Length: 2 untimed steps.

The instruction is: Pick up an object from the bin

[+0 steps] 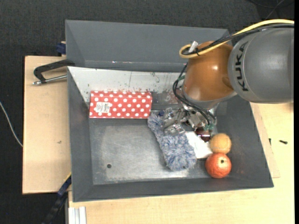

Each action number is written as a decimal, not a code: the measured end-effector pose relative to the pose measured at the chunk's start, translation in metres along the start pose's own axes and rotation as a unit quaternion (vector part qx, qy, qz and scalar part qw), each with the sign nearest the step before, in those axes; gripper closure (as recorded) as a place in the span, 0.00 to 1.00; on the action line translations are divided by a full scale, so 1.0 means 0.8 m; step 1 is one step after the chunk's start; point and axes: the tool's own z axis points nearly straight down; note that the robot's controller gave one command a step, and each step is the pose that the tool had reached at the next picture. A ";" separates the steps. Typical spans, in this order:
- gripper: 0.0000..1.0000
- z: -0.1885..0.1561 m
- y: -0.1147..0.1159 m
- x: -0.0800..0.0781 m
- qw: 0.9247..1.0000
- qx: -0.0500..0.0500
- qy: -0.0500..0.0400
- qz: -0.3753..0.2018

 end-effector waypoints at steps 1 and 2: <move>1.00 0.000 0.000 0.000 1.000 0.000 0.000 0.000; 1.00 -0.045 0.001 -0.011 1.000 0.001 -0.003 -0.024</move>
Offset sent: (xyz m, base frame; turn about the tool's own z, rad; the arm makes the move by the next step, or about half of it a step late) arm 0.0061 -0.0006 0.0676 0.0243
